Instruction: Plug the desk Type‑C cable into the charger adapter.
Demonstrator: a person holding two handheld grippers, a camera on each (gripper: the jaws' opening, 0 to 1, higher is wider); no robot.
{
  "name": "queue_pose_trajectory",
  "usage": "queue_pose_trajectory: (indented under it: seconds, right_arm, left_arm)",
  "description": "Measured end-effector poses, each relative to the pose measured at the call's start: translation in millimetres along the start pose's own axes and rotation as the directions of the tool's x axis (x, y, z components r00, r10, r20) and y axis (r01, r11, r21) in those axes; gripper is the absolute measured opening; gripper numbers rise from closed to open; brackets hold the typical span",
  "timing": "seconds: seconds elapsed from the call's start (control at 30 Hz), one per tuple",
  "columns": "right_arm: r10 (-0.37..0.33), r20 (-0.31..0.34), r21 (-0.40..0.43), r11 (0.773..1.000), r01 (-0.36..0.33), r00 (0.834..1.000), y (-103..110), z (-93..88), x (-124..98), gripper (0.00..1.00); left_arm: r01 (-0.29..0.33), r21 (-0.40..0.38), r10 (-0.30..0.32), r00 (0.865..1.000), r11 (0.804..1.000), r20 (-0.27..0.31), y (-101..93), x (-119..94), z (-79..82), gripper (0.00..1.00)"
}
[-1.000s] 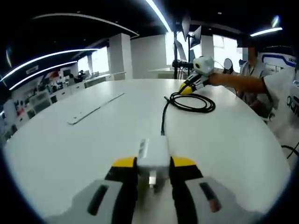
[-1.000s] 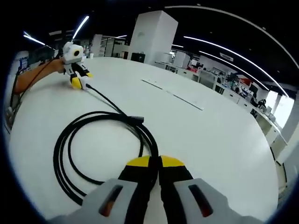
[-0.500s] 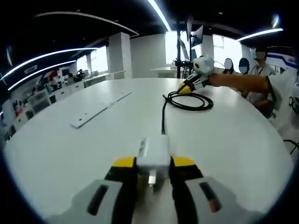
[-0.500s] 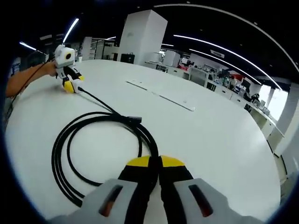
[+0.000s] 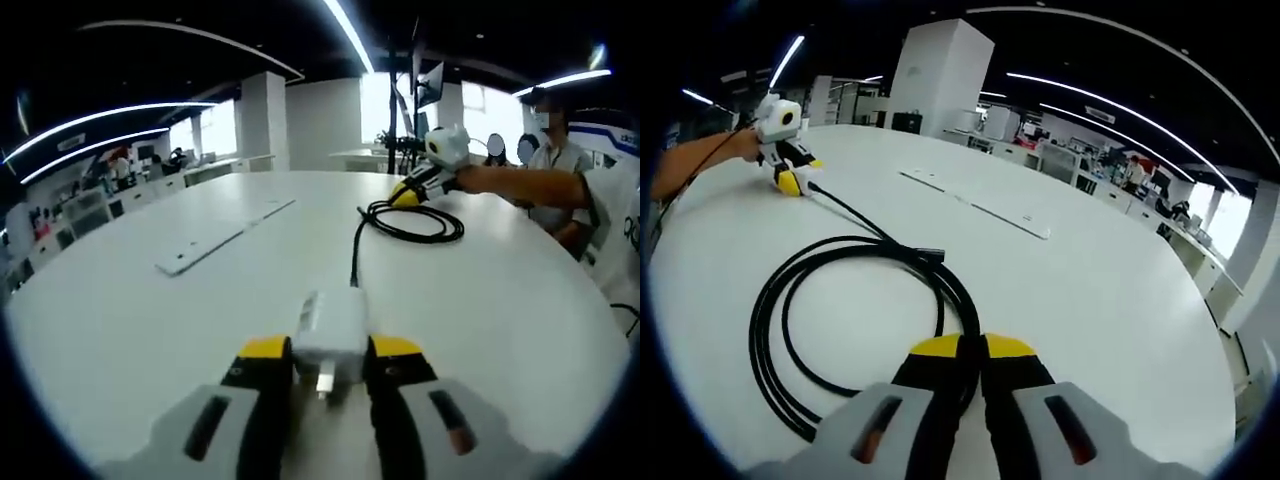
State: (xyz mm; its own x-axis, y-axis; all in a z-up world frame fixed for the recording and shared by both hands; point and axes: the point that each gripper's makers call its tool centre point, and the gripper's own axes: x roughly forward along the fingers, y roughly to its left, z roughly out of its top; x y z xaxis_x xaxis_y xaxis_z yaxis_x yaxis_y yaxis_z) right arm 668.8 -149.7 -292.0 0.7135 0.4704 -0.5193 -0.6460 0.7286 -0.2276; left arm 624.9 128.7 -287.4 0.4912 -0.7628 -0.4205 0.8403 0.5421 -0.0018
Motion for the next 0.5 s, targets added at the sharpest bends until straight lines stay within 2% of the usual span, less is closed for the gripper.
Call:
queue_pose_trajectory:
  seconds: [0.03,0.13,0.23,0.27,0.3,0.37,0.4,0.43,0.47,0.5]
  right_arm:
    - [-0.001,0.005,-0.001,1.0,0.001,1.0,-2,1.0,1,0.06]
    - [0.003,0.04,0.013,1.0,-0.004,0.999,-1,5.4,0,0.12]
    - [-0.003,0.083,0.024,1.0,0.001,0.997,1,11.2,-7,0.17]
    - [-0.007,0.096,0.024,1.0,0.005,0.995,3,12.2,-12,0.17]
    - [-0.012,0.117,0.026,1.0,0.009,0.993,4,13.9,-17,0.18]
    - [-0.022,0.167,0.042,0.999,0.015,0.986,4,22.8,-23,0.21]
    - [-0.023,0.186,0.048,0.999,0.015,0.982,5,24.9,-28,0.22]
    - [-0.026,0.198,0.051,0.999,0.016,0.98,5,26.3,-32,0.24]
    - [-0.032,0.218,0.053,0.998,0.021,0.976,7,28.7,-39,0.26]
    - [-0.038,0.253,0.065,0.998,0.022,0.967,11,30.7,-49,0.29]
  left_arm:
    - [-0.025,-0.027,0.025,1.0,0.999,0.001,4.5,-1,-0.8,0.33]
    - [-0.041,-0.051,0.041,0.999,0.998,0.006,10.5,-3,-2.2,0.49]
    - [-0.057,-0.046,0.057,0.998,0.997,0.008,7.3,-11,-3.8,0.52]
    - [-0.081,-0.061,0.084,0.995,0.995,0.053,18.5,-18,3.6,0.53]
    - [-0.089,-0.066,0.094,0.992,0.994,0.079,19.2,-22,8.5,0.53]
    - [-0.127,-0.067,0.138,0.973,0.99,0.184,31.6,-38,28.3,0.54]
    - [-0.163,-0.068,0.175,0.959,0.984,0.223,35.7,-47,36.6,0.56]
    - [-0.203,-0.063,0.212,0.942,0.977,0.26,37.7,-55,43.7,0.59]
    - [-0.273,-0.048,0.275,0.919,0.961,0.284,26.6,-72,48.1,0.62]
    - [-0.305,-0.057,0.307,0.9,0.951,0.311,24.4,-84,51.1,0.64]
